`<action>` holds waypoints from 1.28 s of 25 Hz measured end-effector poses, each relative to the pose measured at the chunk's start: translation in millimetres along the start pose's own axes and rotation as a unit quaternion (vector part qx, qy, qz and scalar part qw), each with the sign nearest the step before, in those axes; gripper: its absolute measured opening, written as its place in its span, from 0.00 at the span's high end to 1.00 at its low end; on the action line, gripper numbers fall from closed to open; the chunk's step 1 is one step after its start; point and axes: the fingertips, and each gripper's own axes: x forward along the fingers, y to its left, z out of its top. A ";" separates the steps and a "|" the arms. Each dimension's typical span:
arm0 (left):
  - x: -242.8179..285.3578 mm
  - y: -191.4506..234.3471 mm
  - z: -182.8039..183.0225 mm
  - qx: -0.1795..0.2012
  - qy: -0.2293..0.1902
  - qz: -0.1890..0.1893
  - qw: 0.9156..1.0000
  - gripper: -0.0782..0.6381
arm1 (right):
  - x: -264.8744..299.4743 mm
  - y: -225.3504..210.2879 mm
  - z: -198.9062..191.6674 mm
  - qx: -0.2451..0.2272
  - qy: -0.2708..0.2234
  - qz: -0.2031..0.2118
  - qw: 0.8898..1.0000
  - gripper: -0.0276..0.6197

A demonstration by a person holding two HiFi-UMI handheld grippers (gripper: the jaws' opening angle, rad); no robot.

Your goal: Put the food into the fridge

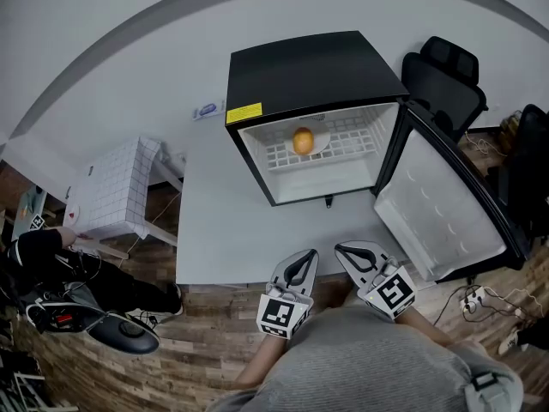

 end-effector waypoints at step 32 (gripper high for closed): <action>9.2 -19.4 -5.9 -0.013 0.000 -0.014 1.000 0.87 | -19.5 -6.5 -6.6 -0.001 0.011 -0.015 1.000 0.94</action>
